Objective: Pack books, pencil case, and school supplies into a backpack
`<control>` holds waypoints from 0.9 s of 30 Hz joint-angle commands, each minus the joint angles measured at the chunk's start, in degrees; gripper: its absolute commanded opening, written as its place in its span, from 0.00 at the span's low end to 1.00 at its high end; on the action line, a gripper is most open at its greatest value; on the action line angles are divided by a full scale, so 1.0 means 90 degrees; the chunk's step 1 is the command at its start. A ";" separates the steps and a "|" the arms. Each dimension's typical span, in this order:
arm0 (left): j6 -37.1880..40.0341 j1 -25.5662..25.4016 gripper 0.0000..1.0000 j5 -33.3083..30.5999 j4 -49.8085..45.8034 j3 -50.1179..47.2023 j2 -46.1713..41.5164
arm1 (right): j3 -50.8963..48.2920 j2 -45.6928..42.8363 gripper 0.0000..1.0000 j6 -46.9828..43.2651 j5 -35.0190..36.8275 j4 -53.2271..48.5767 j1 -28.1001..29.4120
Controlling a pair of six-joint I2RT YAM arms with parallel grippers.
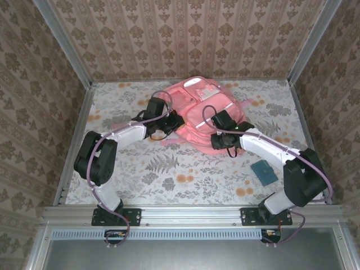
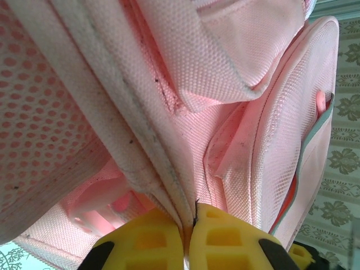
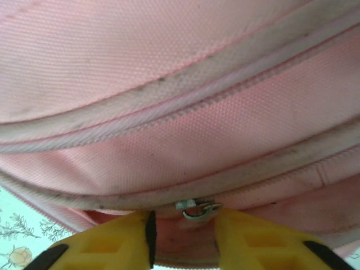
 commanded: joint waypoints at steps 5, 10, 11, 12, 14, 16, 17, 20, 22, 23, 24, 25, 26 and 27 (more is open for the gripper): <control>0.0287 0.0103 0.00 -0.0013 -0.0061 0.0217 -0.0250 | 0.0093 0.0267 0.31 -0.0174 0.0117 0.0392 -0.0035; 0.0399 0.0194 0.00 -0.0033 -0.0207 0.0254 -0.0282 | -0.0003 0.0165 0.24 -0.0405 0.0123 0.1019 -0.0035; 0.0429 0.0232 0.00 -0.0037 -0.0242 0.0243 -0.0306 | 0.0002 0.0121 0.19 -0.0433 0.0198 0.1099 -0.0033; 0.0467 0.0259 0.00 -0.0056 -0.0277 0.0239 -0.0334 | -0.0012 0.0084 0.14 -0.0459 0.0337 0.1191 -0.0030; 0.0558 0.0315 0.00 -0.0101 -0.0378 0.0242 -0.0383 | -0.0027 -0.0026 0.06 -0.0478 0.0718 0.1306 -0.0035; 0.0657 0.0375 0.00 -0.0130 -0.0529 0.0243 -0.0414 | -0.0008 -0.0097 0.00 -0.0463 0.1369 0.1287 -0.0032; 0.0692 0.0400 0.00 -0.0136 -0.0566 0.0227 -0.0432 | 0.0021 -0.0113 0.00 -0.0442 0.1697 0.1246 -0.0033; 0.0742 0.0605 0.00 -0.0136 -0.0591 0.0129 -0.0497 | 0.0083 -0.0090 0.00 -0.0406 0.2435 0.1061 -0.0066; 0.0781 0.0669 0.00 -0.0132 -0.0587 0.0069 -0.0532 | 0.0161 -0.0037 0.00 -0.0332 0.2680 0.0924 -0.0136; 0.0807 0.0697 0.00 -0.0122 -0.0586 0.0060 -0.0542 | 0.0221 -0.0003 0.00 -0.0264 0.2789 0.0847 -0.0166; 0.0834 0.0718 0.00 -0.0108 -0.0581 0.0051 -0.0550 | 0.0272 0.0026 0.00 -0.0237 0.2809 0.0782 -0.0204; 0.0857 0.0747 0.00 -0.0097 -0.0590 0.0042 -0.0547 | 0.0319 0.0042 0.00 -0.0202 0.2787 0.0710 -0.0221; 0.0877 0.0779 0.00 -0.0097 -0.0607 0.0029 -0.0552 | 0.0373 0.0053 0.00 -0.0203 0.2680 0.0653 -0.0221; 0.0908 0.0825 0.00 -0.0088 -0.0612 0.0028 -0.0557 | 0.0418 0.0040 0.00 -0.0280 0.2287 0.0624 -0.0221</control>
